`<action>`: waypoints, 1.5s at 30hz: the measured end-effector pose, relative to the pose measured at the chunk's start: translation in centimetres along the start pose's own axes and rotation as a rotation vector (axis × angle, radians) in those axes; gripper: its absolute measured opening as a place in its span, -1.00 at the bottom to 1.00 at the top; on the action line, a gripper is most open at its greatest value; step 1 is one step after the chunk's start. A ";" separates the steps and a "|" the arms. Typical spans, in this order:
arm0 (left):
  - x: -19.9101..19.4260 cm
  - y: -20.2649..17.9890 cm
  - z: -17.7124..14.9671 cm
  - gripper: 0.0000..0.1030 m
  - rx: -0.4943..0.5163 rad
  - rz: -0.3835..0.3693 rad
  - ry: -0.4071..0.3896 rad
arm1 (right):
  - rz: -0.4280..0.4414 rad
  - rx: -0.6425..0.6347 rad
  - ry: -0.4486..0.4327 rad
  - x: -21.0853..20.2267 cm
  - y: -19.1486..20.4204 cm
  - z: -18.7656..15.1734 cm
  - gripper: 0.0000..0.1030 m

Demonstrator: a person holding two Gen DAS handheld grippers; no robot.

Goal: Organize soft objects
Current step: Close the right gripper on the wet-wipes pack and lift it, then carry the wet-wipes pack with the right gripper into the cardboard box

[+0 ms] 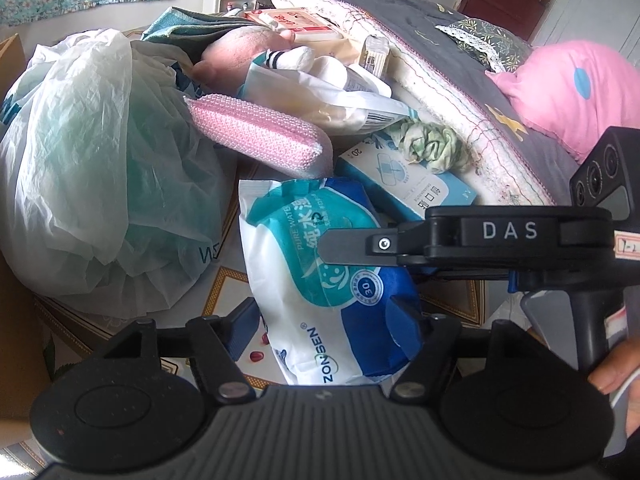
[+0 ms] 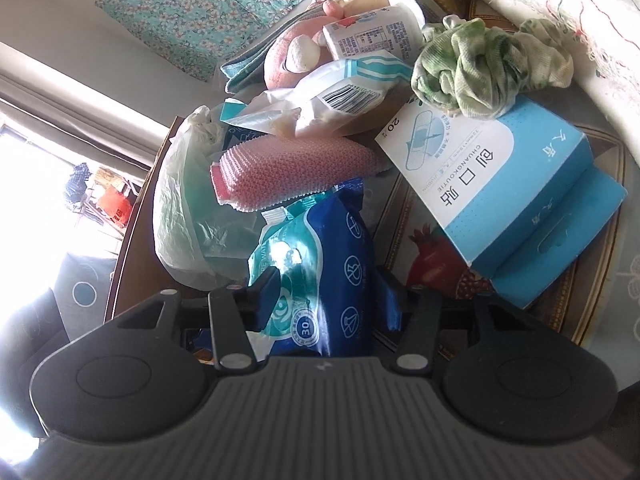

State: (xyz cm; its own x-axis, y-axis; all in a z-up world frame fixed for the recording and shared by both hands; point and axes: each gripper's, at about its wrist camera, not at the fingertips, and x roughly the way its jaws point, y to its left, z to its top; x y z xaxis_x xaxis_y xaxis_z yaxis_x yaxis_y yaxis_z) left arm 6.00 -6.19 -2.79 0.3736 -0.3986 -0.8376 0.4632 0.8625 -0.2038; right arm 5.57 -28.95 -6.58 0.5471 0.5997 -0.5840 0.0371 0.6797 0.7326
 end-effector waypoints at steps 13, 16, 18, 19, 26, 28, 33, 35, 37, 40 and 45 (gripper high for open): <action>-1.9 -2.1 -0.5 0.21 0.068 0.047 -0.048 | -0.065 -0.024 -0.042 -1.4 3.1 -0.9 0.01; -2.9 -2.4 -0.6 0.20 0.072 0.045 -0.066 | -0.067 -0.021 -0.057 -2.3 3.6 -1.2 0.01; -3.6 -2.7 -0.7 0.20 0.072 0.045 -0.082 | -0.067 -0.023 -0.066 -3.1 4.2 -1.4 0.01; -4.2 -2.8 -0.8 0.20 0.072 0.044 -0.094 | -0.069 -0.030 -0.073 -3.4 4.6 -1.4 0.01; -7.6 -3.2 -0.9 0.20 0.080 0.057 -0.184 | -0.046 -0.084 -0.129 -5.5 7.6 -1.5 0.01; -8.4 -3.0 -0.9 0.20 0.076 0.061 -0.207 | -0.041 -0.098 -0.136 -5.8 8.4 -1.4 0.01; -11.1 -1.9 -0.7 0.20 0.057 0.079 -0.279 | -0.015 -0.160 -0.143 -5.9 12.1 -0.6 0.01; -12.5 -1.1 -0.3 0.20 0.045 0.096 -0.314 | 0.001 -0.200 -0.145 -5.7 14.1 -0.1 0.01; -14.3 0.1 0.4 0.20 0.023 0.121 -0.355 | 0.027 -0.252 -0.143 -5.2 16.6 0.8 0.01; -16.6 2.3 1.7 0.20 -0.013 0.172 -0.406 | 0.079 -0.319 -0.124 -3.6 20.6 2.6 0.02; -19.4 7.2 5.1 0.21 -0.086 0.278 -0.437 | 0.161 -0.386 -0.050 1.0 27.6 6.2 0.04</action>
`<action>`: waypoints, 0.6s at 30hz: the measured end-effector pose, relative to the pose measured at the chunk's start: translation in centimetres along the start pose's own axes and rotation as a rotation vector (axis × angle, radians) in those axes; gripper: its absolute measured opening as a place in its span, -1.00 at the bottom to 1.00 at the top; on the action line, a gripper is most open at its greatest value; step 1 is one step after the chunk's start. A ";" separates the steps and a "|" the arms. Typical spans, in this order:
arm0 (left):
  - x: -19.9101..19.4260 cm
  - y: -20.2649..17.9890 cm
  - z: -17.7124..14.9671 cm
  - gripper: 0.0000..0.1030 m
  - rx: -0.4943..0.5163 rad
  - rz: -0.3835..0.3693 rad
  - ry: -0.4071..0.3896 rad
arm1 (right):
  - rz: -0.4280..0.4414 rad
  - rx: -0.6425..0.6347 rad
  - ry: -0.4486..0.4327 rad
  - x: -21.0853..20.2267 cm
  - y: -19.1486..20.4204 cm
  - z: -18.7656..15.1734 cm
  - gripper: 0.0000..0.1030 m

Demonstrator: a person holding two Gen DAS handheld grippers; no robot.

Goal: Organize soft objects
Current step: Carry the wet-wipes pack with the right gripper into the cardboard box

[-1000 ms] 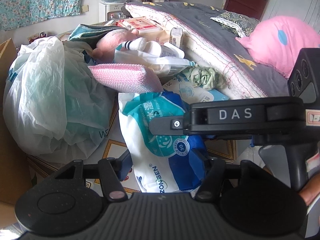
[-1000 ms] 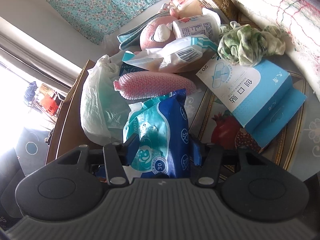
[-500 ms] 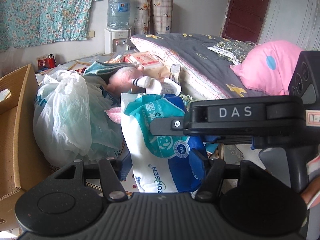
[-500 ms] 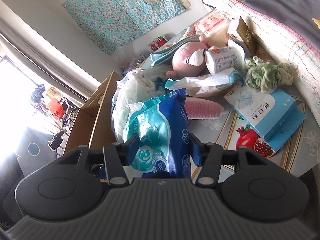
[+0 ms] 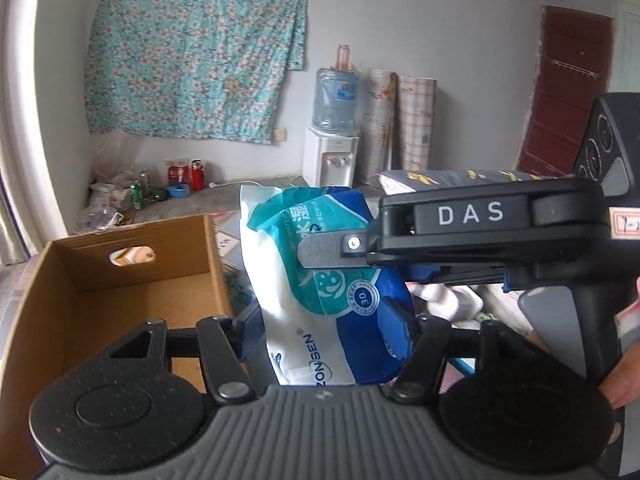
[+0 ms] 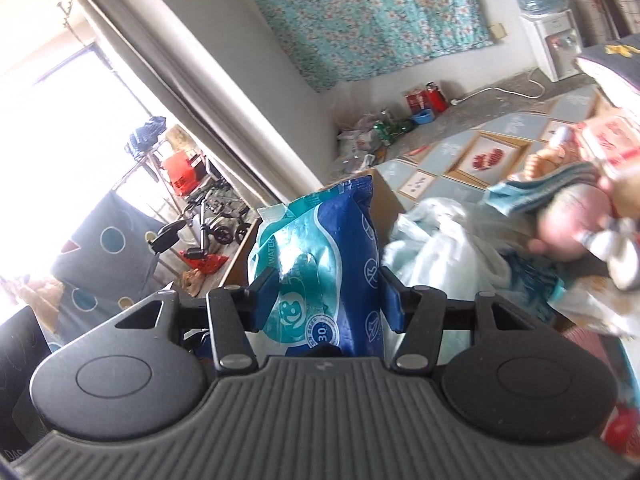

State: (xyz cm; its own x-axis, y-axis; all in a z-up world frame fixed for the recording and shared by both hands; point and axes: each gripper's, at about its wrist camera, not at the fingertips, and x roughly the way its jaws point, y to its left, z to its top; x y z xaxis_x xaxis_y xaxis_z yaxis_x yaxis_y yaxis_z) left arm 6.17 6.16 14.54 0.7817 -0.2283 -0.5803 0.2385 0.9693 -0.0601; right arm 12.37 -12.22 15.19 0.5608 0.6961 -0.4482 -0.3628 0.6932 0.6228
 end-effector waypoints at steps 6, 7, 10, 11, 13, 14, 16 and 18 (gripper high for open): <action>4.3 7.1 5.5 0.21 -0.080 0.109 0.087 | 0.077 0.026 0.116 10.0 2.8 6.1 0.05; 5.5 8.7 6.3 0.20 -0.101 0.118 0.114 | 0.079 0.034 0.141 12.1 2.9 7.0 0.05; 9.3 12.6 7.7 0.20 -0.159 0.129 0.187 | 0.065 0.068 0.204 17.6 2.2 8.9 0.05; 10.5 13.6 8.0 0.20 -0.181 0.128 0.210 | 0.058 0.076 0.221 18.9 2.0 9.2 0.05; 12.8 16.1 8.1 0.18 -0.221 0.119 0.257 | 0.032 0.070 0.261 22.1 1.8 9.8 0.05; 13.8 17.1 8.0 0.13 -0.239 0.116 0.280 | 0.020 0.063 0.272 23.0 1.7 10.0 0.05; 16.0 19.2 7.3 0.07 -0.281 0.118 0.334 | -0.015 0.040 0.261 24.6 0.5 10.6 0.05; 17.6 20.7 6.1 0.07 -0.322 0.117 0.382 | -0.019 0.027 0.227 24.8 -0.6 11.2 0.05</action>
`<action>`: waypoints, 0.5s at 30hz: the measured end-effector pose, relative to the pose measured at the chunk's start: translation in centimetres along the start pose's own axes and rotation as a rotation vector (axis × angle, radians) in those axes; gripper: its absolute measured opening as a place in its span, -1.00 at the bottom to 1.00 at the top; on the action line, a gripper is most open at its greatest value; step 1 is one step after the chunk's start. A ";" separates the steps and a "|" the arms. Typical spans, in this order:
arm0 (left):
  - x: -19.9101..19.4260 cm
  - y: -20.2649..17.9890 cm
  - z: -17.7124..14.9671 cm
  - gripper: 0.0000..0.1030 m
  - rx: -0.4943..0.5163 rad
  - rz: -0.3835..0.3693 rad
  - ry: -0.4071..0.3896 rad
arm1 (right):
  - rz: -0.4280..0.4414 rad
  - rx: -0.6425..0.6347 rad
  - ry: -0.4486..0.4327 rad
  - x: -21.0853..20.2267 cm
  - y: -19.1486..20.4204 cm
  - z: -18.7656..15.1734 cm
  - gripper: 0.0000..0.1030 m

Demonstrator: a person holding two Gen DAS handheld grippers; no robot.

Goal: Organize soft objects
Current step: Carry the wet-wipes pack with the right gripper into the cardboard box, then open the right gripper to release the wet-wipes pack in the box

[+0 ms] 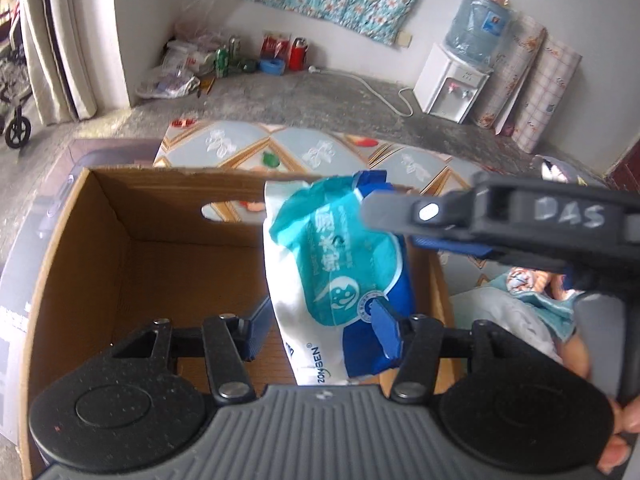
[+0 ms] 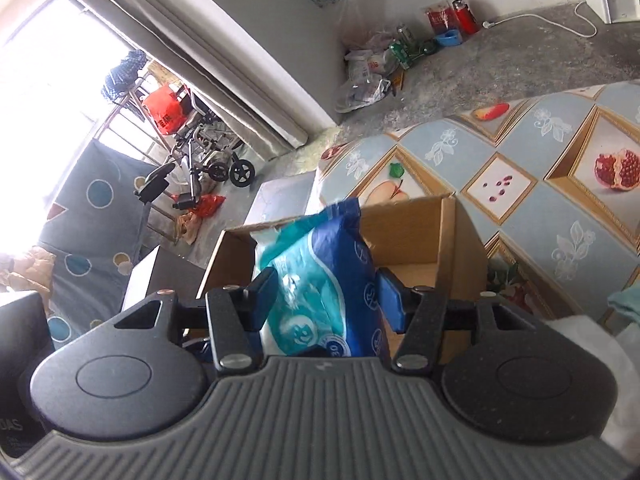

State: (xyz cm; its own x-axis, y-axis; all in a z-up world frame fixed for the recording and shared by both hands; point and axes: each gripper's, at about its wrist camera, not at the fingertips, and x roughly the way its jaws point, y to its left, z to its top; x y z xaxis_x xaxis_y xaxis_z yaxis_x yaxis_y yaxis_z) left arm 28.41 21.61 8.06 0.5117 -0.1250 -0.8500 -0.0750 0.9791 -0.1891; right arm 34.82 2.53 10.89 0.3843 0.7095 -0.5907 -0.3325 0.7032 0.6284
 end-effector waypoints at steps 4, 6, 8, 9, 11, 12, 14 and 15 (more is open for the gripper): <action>3.7 1.6 -1.1 -0.02 -0.034 0.049 0.132 | 0.005 0.000 -0.032 -0.5 -2.4 0.4 0.06; 4.3 2.0 -1.3 -0.02 -0.035 0.064 0.138 | 0.007 0.004 -0.042 -0.8 -3.3 0.2 0.06; 4.5 2.3 -1.6 -0.02 -0.044 0.092 0.130 | 0.014 0.006 -0.054 -1.2 -4.0 -0.2 0.06; 4.6 2.4 -1.6 -0.02 -0.056 0.104 0.128 | 0.018 0.008 -0.056 -1.2 -4.3 -0.4 0.06; 5.0 2.8 -1.3 -0.02 -0.081 0.129 0.131 | 0.028 0.009 -0.060 -1.4 -4.6 -0.9 0.01; 5.6 2.9 -1.2 0.06 -0.091 0.141 0.136 | 0.032 0.009 -0.064 -1.4 -4.8 -1.2 0.00; 6.1 2.9 -0.8 0.11 -0.112 0.125 0.123 | 0.045 0.013 -0.067 -1.5 -5.0 -1.5 -0.02; 6.3 2.9 -0.6 0.08 -0.120 0.108 0.127 | 0.052 0.017 -0.070 -1.5 -5.1 -1.7 -0.02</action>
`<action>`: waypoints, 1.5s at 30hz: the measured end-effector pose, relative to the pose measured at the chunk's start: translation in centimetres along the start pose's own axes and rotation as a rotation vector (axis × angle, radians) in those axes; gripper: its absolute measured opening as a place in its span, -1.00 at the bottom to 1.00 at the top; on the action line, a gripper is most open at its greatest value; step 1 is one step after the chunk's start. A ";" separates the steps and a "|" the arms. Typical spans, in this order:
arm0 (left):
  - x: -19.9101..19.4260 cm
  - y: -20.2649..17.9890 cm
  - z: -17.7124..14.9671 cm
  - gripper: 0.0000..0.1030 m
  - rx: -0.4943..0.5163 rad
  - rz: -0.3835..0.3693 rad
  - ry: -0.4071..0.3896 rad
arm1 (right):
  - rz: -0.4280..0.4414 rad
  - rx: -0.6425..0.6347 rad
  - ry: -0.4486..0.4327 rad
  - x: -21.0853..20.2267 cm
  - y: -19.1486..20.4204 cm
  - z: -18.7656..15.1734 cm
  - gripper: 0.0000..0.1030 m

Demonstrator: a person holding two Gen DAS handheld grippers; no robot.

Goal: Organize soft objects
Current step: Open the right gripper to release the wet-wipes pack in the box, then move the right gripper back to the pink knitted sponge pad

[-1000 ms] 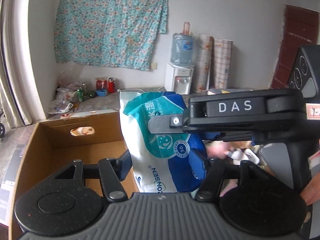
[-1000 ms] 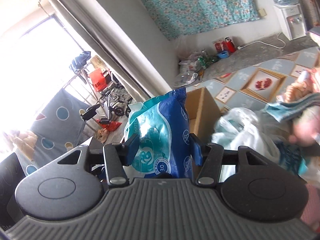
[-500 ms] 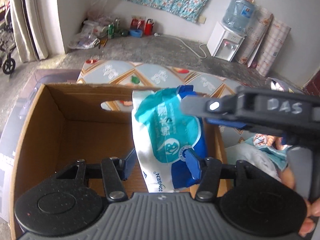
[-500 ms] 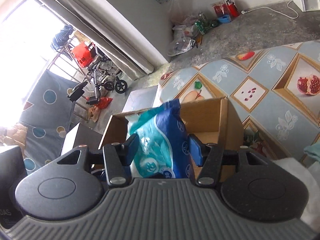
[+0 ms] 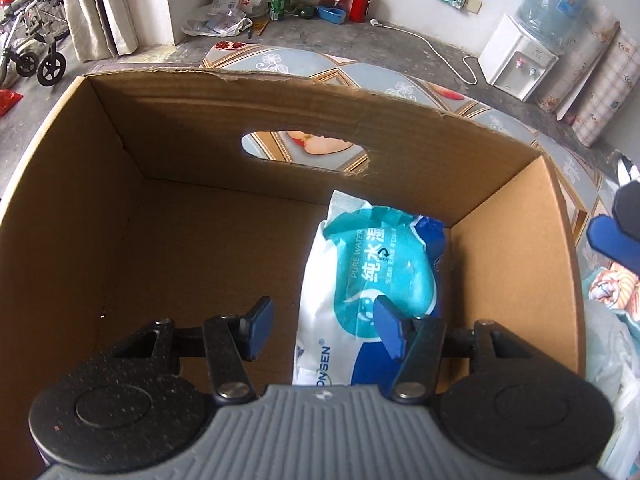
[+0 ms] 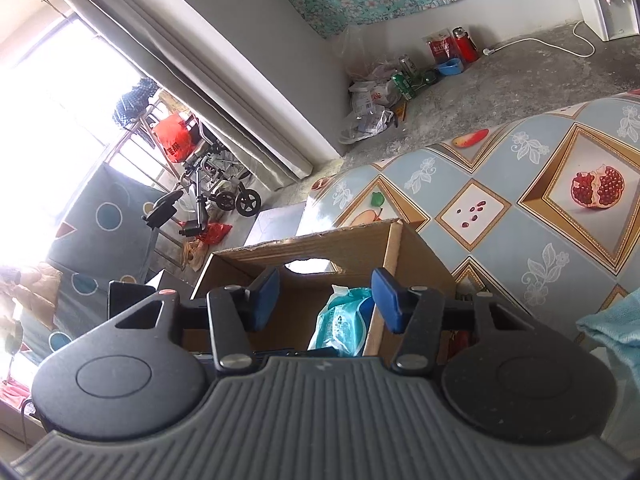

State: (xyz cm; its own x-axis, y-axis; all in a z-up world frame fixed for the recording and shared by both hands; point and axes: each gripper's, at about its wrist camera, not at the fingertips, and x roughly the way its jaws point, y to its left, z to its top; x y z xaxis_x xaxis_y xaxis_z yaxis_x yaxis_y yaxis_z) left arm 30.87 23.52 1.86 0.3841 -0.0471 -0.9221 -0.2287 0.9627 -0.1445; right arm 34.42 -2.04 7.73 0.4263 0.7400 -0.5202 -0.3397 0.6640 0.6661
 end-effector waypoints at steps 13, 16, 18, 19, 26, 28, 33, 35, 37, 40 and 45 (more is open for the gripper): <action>-0.3 0.3 0.4 0.29 -0.064 0.006 -0.015 | 0.038 0.022 -0.004 -3.8 -1.9 -3.1 -0.02; 1.3 0.6 0.9 0.34 -0.111 -0.034 0.034 | 0.040 0.020 0.005 -4.7 -2.1 -4.3 -0.02; 1.8 0.7 1.3 0.16 -0.141 -0.096 0.051 | 0.042 0.025 0.008 -5.4 -2.4 -4.9 -0.02; 2.0 0.6 1.5 0.13 -0.149 -0.124 0.056 | 0.040 0.026 0.008 -5.8 -2.5 -5.3 -0.02; 3.1 -0.6 1.7 0.14 -0.200 -0.182 0.033 | -0.011 0.066 -0.005 -9.1 -4.5 -7.4 -0.01; 3.1 -0.7 1.7 0.16 -0.215 -0.173 0.021 | -0.029 0.070 -0.014 -10.1 -4.9 -8.0 -0.01; 1.7 -0.6 1.3 0.65 -0.226 -0.082 -0.004 | -0.101 0.027 -0.079 -14.2 -4.8 -9.3 0.01; 0.2 -0.6 0.8 0.72 -0.217 -0.060 -0.038 | -0.137 0.011 -0.113 -16.3 -4.7 -9.8 0.04; -1.5 -0.7 0.4 0.74 -0.196 -0.054 -0.069 | -0.146 0.011 -0.148 -18.8 -4.8 -10.4 0.08; -5.0 -1.0 -0.5 0.78 -0.156 -0.061 -0.144 | -0.190 0.008 -0.227 -23.4 -4.9 -11.8 0.21; -12.5 -2.2 -3.4 0.88 -0.060 -0.031 -0.306 | -0.303 0.006 -0.366 -31.4 -5.5 -15.7 0.34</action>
State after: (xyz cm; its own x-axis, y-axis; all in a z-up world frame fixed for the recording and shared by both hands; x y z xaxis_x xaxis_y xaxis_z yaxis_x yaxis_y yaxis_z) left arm 23.56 21.14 12.49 0.6414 0.0151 -0.7671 -0.2613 0.9443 -0.1998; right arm 9.77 -27.22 12.07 0.7735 0.4255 -0.4697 -0.1497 0.8428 0.5170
